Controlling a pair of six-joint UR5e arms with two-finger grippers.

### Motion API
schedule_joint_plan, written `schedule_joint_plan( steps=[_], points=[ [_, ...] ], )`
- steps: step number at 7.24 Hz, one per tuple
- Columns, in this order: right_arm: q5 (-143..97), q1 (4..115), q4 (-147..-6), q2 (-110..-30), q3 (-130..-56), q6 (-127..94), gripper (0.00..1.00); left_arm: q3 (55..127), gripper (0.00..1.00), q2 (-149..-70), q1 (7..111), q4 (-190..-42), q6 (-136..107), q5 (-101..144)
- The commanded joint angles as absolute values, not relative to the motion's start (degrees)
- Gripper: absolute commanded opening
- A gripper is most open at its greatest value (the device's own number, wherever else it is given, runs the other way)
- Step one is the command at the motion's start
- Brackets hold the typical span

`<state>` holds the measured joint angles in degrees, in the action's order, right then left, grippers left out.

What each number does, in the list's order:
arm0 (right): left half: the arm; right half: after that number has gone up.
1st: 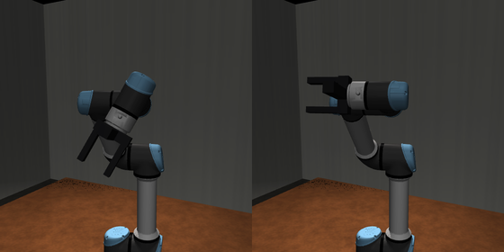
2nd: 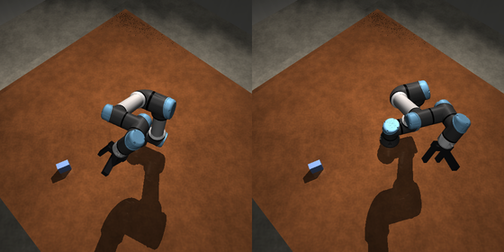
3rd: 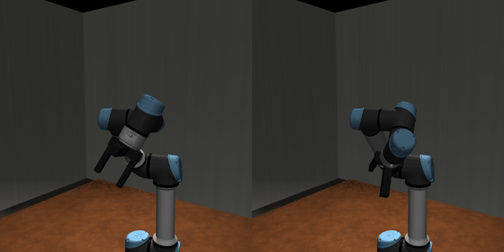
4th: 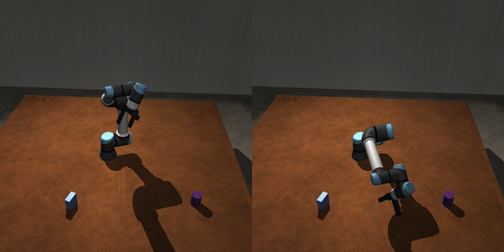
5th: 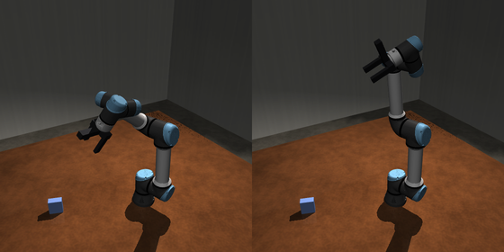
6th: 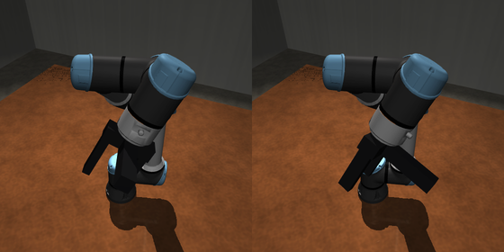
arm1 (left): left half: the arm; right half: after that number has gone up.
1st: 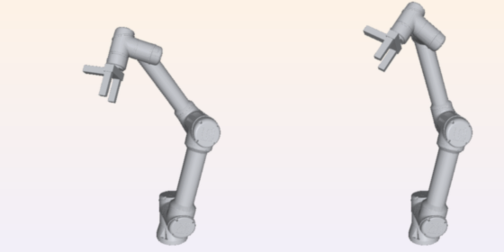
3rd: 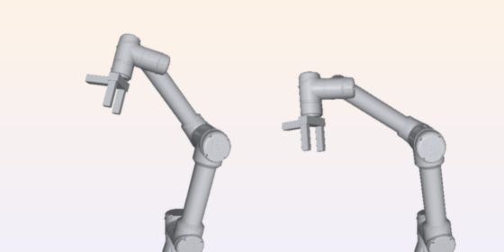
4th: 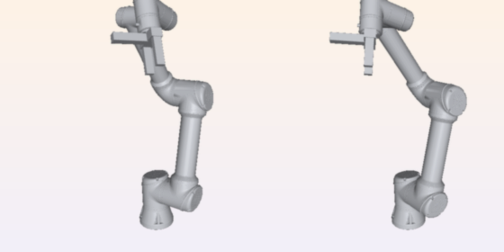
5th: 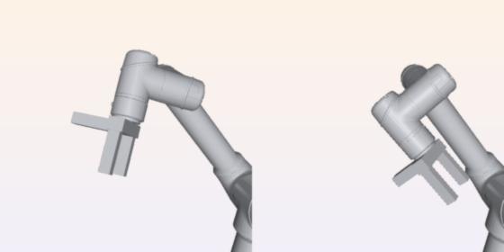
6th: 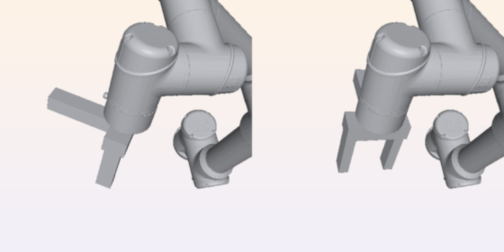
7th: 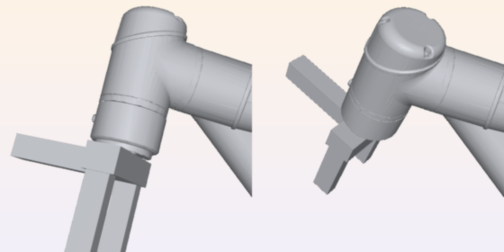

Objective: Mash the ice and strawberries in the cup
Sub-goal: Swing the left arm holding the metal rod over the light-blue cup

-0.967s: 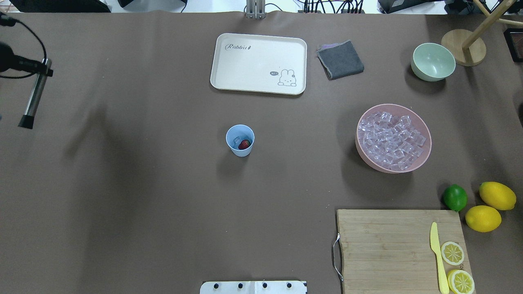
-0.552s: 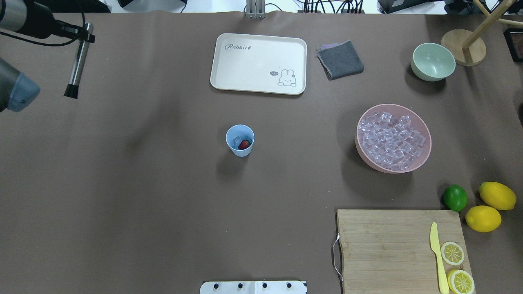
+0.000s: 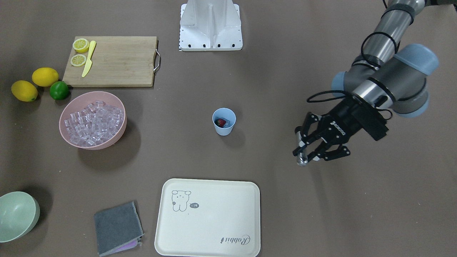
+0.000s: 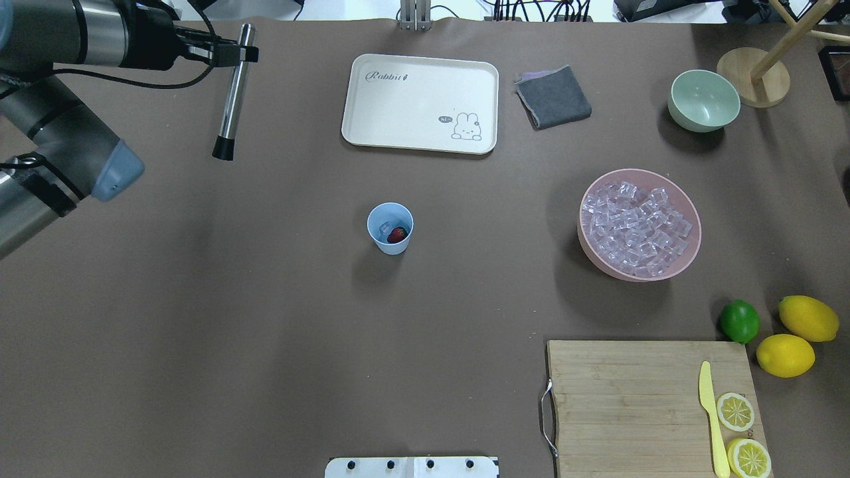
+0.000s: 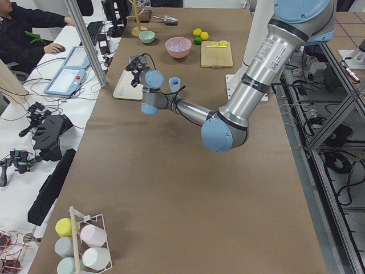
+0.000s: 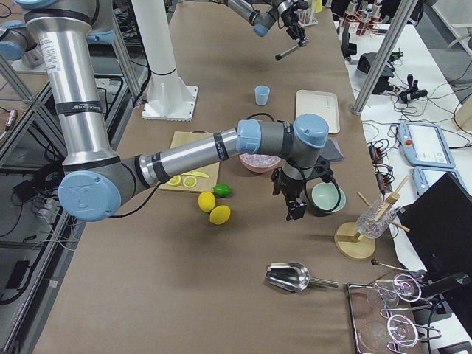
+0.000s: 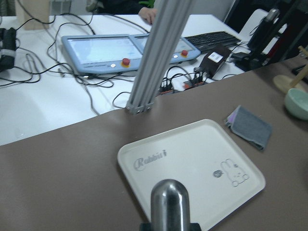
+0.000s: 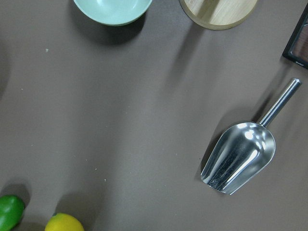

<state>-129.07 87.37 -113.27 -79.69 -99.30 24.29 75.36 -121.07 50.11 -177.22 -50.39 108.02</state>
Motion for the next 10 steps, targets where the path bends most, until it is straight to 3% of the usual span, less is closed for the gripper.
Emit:
schedule_joint_plan(
  steps=[1,4,10],
  points=[
    [-128.67,86.84,-115.30,-79.63,-94.77,24.34,0.99,76.37,0.00,-121.11,40.63,-186.14,-51.24,93.28],
    [-128.76,87.01,-115.05,-79.11,-87.91,25.31,0.99,81.30,0.00,-123.21,41.04,-185.63,-56.30,92.99],
    [-129.64,89.81,-109.90,-78.22,-87.63,26.10,0.99,76.99,0.00,-125.59,38.76,-186.24,-52.49,92.90]
  ],
)
